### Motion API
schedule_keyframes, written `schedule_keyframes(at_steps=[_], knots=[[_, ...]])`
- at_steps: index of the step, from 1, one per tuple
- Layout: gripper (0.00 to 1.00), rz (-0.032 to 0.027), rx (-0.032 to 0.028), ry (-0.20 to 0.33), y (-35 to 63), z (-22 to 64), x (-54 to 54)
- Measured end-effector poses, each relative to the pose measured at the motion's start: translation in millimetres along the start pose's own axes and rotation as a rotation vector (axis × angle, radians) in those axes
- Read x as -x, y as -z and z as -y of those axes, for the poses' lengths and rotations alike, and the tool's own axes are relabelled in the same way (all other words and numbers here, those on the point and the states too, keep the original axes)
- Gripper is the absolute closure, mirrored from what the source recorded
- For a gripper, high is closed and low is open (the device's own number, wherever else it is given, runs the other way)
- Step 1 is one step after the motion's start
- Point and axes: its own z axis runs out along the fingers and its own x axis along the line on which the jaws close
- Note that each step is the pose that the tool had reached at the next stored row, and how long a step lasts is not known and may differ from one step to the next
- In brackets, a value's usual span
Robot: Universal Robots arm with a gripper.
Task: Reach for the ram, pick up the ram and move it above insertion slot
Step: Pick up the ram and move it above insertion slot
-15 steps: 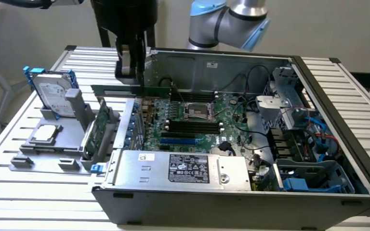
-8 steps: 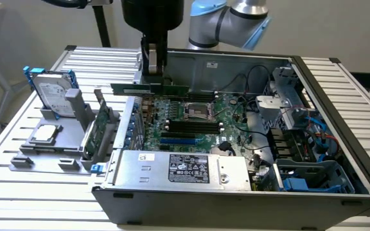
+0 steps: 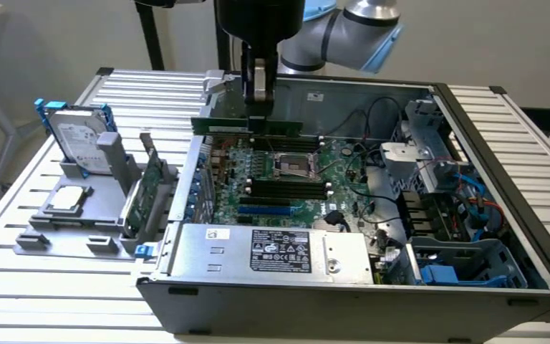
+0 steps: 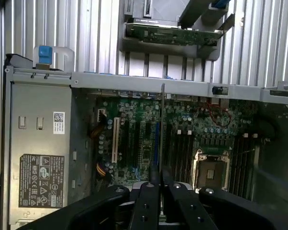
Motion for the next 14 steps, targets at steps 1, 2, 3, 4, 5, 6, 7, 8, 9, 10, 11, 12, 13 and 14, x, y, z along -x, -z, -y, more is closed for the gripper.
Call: schedule_keyframes(at_steps=[1,2,3,4,5,6,7,8,9,10,11,12,13,14], knots=[[0.87,0.0000,0.0000,0.000,-0.4,2.7,2.4],[0.87,0.0000,0.0000,0.000,-0.8,5.5,4.9],[0.87,0.0001,-0.0001,0.000,-1.3,8.1,7.5],[0.87,0.0000,-0.0001,0.000,-1.7,10.8,10.0],[0.87,0.0001,-0.0001,0.000,-2.2,13.6,12.8],[0.87,0.0000,0.0000,0.000,-2.6,16.2,15.5],[0.87,0.0000,0.0000,0.000,-3.1,18.7,18.3],[0.87,-0.0001,0.0000,0.000,-3.5,21.2,21.1],[0.87,0.0000,0.0000,0.000,-4.1,23.6,24.0],[0.87,0.0000,0.0000,0.000,-4.6,26.0,26.9],[0.87,0.0001,-0.0001,0.000,-5.2,28.4,29.8],[0.87,0.0000,0.0000,0.000,-5.8,31.0,33.1],[0.87,0.0000,-0.0001,0.000,-6.4,33.3,36.1],[0.87,0.0001,-0.0001,0.000,-7.0,35.6,39.4]])
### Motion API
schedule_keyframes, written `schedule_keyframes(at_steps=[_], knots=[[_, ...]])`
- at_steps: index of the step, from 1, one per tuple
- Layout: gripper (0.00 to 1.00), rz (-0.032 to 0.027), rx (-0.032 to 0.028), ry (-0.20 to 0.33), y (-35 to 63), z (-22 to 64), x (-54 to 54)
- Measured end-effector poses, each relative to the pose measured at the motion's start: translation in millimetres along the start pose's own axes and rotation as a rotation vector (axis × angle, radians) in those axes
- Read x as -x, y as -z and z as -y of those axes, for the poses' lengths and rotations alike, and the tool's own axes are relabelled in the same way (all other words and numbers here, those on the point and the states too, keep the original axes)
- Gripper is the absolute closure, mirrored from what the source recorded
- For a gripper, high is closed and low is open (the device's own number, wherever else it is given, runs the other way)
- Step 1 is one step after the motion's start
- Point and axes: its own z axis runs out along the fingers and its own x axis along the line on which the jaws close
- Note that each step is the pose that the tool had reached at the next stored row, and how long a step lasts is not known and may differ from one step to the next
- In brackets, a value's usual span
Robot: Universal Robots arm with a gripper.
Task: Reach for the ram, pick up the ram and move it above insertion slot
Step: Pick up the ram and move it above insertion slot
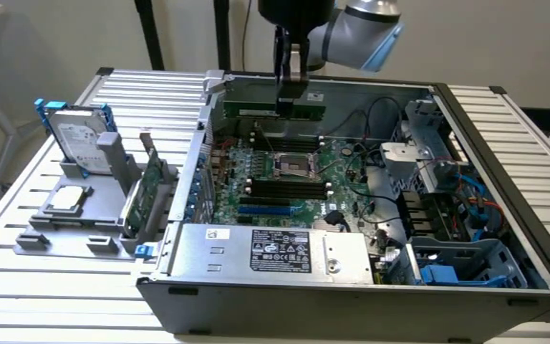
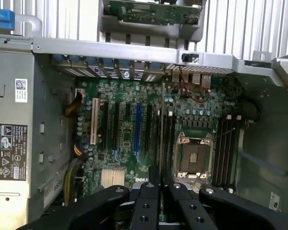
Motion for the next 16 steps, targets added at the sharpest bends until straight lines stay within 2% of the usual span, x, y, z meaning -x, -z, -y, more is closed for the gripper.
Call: schedule_keyframes(at_steps=[8,16], knots=[[0.87,-0.0001,0.0001,0.000,-7.4,16.7,28.7],[0.87,0.0000,0.0000,0.000,-14.2,28.1,39.9]])
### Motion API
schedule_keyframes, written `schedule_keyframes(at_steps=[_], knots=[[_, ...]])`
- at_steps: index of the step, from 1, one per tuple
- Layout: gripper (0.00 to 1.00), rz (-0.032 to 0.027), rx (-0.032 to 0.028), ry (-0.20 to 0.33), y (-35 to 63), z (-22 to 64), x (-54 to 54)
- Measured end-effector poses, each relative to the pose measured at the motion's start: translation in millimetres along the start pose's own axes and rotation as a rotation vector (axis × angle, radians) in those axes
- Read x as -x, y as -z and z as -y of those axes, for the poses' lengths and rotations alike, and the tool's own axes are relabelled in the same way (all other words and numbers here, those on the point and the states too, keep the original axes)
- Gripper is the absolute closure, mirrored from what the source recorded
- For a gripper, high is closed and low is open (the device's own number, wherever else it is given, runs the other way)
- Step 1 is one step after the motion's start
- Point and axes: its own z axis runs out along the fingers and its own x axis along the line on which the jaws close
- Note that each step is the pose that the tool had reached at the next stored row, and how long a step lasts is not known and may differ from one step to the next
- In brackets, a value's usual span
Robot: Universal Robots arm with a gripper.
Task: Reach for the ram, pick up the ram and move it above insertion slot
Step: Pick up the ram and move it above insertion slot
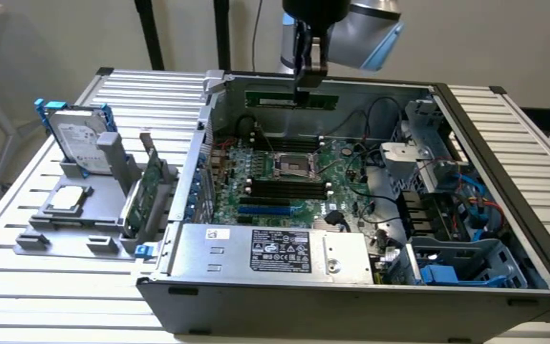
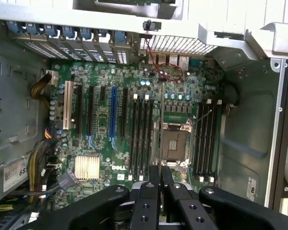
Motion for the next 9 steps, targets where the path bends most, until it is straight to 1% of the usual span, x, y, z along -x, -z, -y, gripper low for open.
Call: schedule_keyframes(at_steps=[2,4,6,7,9], knots=[[0.87,0.0000,-0.0006,0.000,-1.0,1.8,2.5],[0.87,-0.0002,-0.0024,0.000,-1.5,3.4,5.0],[0.87,-0.0004,-0.0070,0.000,-1.9,4.4,7.0],[0.87,-0.0005,-0.0083,0.000,-1.8,4.5,7.2],[0.87,-0.0004,-0.0083,0.000,-1.9,4.5,7.2]])
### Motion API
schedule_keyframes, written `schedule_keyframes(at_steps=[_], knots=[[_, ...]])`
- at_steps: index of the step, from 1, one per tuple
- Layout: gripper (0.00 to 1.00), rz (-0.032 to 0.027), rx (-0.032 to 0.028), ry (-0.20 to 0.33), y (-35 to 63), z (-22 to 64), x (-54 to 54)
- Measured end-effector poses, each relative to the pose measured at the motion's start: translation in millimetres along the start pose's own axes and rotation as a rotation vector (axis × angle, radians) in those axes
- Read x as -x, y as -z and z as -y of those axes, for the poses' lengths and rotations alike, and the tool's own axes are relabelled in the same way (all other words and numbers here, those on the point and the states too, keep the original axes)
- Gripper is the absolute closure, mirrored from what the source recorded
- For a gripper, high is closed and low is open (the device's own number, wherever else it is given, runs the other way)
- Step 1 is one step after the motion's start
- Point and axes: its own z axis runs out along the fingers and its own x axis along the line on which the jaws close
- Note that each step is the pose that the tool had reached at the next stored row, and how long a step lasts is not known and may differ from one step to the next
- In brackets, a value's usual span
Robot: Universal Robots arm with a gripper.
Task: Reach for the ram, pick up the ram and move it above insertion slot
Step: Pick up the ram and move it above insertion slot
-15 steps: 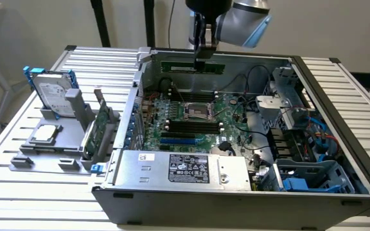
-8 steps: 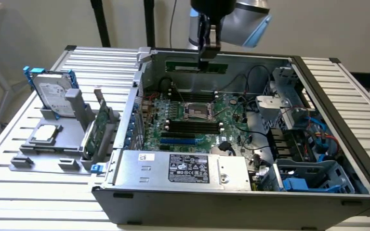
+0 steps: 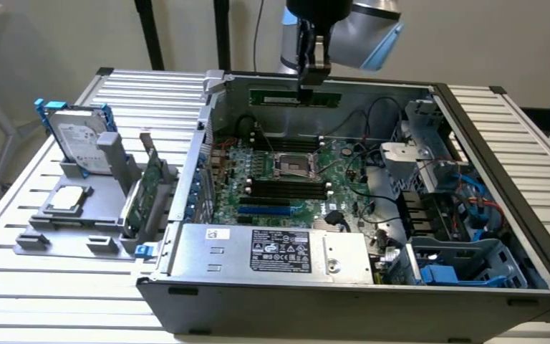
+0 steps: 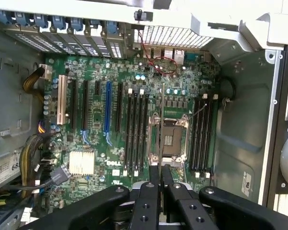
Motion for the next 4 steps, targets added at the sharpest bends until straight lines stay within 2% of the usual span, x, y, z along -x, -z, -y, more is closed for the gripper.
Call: schedule_keyframes(at_steps=[4], knots=[[0.87,0.0000,-0.0001,0.000,0.0,0.0,0.0]])
